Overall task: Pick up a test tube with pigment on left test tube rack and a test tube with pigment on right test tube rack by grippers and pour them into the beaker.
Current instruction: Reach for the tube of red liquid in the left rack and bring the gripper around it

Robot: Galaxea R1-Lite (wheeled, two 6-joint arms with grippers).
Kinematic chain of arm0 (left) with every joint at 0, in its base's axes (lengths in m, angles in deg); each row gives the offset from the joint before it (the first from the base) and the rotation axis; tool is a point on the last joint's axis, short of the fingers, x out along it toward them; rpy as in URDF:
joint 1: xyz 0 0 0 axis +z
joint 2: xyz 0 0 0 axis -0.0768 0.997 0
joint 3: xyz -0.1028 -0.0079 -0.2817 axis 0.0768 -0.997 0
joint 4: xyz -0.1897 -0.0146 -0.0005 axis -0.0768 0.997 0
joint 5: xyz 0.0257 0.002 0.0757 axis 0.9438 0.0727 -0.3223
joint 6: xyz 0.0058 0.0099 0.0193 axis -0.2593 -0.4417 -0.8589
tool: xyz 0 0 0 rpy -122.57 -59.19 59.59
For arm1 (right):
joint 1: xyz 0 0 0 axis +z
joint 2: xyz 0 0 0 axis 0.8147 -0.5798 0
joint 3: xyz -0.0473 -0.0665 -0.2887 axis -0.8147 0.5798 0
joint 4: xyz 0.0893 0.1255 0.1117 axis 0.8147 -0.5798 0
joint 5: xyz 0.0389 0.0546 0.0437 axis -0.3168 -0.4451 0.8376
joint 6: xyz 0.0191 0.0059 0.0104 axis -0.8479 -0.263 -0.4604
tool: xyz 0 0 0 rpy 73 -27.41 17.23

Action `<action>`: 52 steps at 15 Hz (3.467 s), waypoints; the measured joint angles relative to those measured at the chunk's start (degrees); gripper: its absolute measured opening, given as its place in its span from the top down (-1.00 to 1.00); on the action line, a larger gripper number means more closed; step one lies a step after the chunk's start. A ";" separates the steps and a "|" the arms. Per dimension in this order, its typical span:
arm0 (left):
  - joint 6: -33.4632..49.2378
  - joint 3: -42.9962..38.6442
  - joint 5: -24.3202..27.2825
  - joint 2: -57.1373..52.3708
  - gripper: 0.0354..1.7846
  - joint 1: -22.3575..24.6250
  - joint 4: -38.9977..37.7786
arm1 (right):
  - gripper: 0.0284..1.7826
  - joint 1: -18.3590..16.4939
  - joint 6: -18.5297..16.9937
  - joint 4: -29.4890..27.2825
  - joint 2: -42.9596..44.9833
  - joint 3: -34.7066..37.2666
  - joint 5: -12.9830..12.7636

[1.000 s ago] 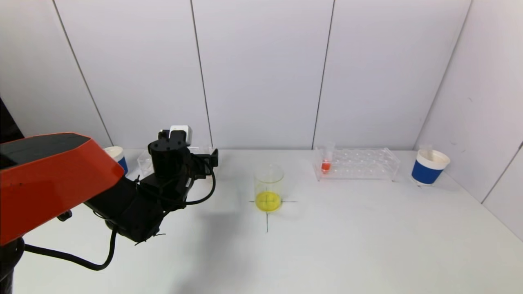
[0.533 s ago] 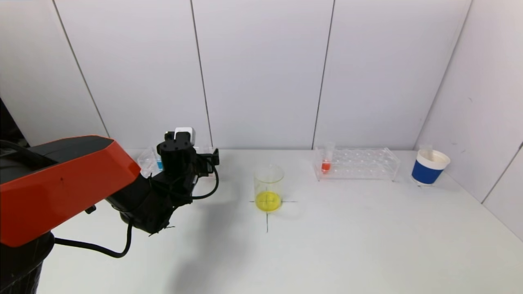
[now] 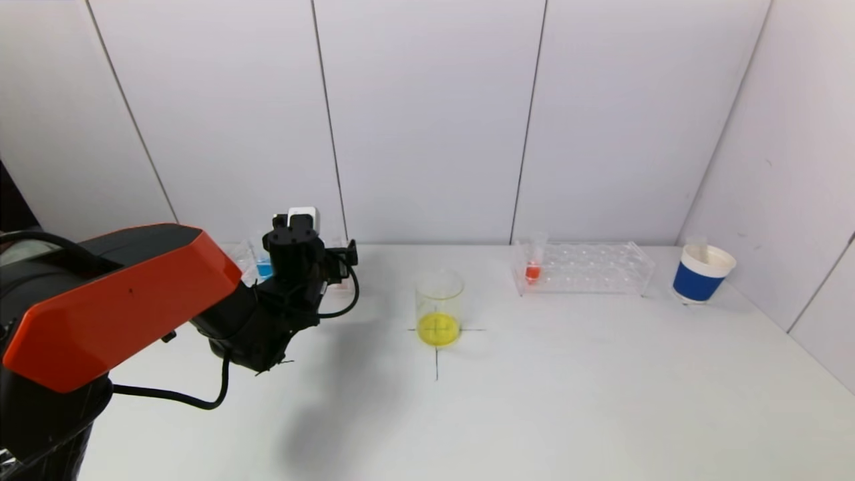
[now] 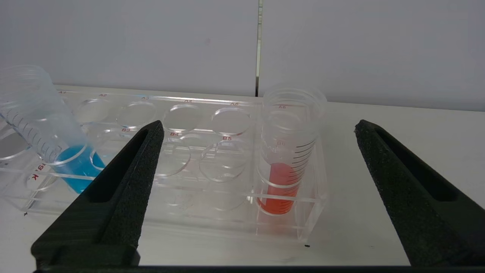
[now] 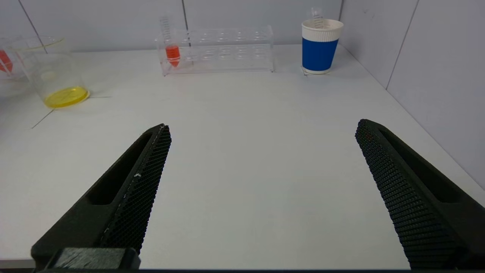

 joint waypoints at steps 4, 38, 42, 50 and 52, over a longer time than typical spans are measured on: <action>0.00 1.32 -0.04 1.02 -0.98 0.00 0.17 | -0.99 0.04 0.00 0.00 0.00 0.00 0.02; -7.41 4.38 0.66 9.87 -0.98 -0.44 -11.93 | -0.99 0.02 0.00 0.00 0.00 0.00 0.00; -7.85 5.75 0.66 10.51 -0.98 -0.45 -11.69 | -0.99 0.02 0.02 0.02 0.00 0.00 0.02; -7.85 7.22 0.73 10.80 -0.98 -0.44 -11.23 | -0.99 0.04 0.02 0.02 0.00 0.00 0.02; -7.83 7.24 0.73 10.86 -0.98 -0.37 -11.25 | -0.99 0.02 0.00 0.02 0.00 0.00 0.02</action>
